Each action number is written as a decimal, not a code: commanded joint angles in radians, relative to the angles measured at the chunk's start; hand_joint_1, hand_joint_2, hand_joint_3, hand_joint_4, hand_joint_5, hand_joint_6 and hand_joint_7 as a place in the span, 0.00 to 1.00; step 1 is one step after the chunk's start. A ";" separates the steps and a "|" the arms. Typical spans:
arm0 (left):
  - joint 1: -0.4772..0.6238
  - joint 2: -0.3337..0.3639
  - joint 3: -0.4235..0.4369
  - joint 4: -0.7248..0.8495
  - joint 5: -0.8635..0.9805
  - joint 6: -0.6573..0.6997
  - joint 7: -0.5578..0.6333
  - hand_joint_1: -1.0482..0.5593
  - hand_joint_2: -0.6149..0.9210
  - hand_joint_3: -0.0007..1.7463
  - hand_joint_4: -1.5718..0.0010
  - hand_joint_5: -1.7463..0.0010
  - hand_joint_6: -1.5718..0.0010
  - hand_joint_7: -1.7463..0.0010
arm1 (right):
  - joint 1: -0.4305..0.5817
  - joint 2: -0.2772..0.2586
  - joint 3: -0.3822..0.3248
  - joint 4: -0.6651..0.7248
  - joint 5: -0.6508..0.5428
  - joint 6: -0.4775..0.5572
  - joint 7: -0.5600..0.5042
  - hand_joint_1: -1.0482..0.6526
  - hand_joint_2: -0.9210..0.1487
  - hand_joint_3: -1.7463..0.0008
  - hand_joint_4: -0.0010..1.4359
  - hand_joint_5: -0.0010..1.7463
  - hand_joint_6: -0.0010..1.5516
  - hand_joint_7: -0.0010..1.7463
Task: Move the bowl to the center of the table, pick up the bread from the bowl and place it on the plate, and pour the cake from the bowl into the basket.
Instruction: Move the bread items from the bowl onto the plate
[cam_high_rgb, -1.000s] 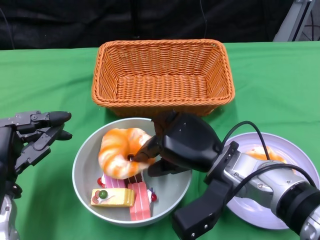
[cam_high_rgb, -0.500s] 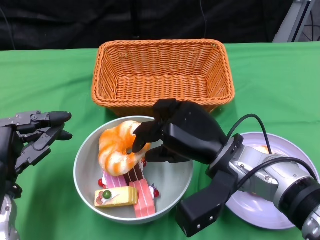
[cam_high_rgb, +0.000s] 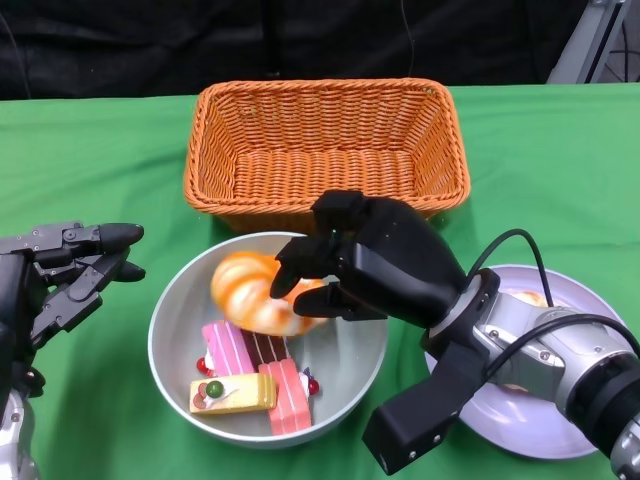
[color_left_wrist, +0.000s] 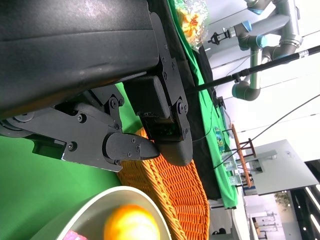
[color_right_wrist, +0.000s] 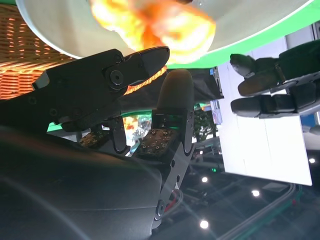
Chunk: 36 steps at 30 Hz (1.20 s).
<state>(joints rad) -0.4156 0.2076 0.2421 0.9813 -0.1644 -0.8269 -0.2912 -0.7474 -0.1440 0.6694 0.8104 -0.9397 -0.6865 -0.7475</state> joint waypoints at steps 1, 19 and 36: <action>-0.008 0.014 0.004 0.004 0.004 -0.013 0.007 0.58 1.00 0.17 0.36 0.56 0.19 1.00 | -0.021 -0.021 -0.015 0.007 0.006 -0.020 -0.026 0.47 0.07 1.00 0.41 0.93 0.42 0.65; -0.009 0.017 0.001 0.006 0.043 -0.019 0.056 0.50 1.00 0.12 0.49 0.36 0.21 1.00 | 0.120 -0.021 -0.031 -0.278 0.049 0.176 0.378 0.18 0.06 0.99 0.37 0.00 0.26 0.00; -0.014 0.015 0.016 0.006 -0.023 -0.008 -0.025 0.47 1.00 0.14 0.38 0.47 0.18 0.99 | 0.097 0.077 0.036 -0.222 -0.067 0.375 0.363 0.10 0.01 1.00 0.22 0.00 0.23 0.00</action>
<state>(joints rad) -0.4165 0.2073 0.2528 0.9829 -0.1953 -0.8247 -0.3321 -0.6249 -0.0736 0.6988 0.5691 -0.9964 -0.3214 -0.3679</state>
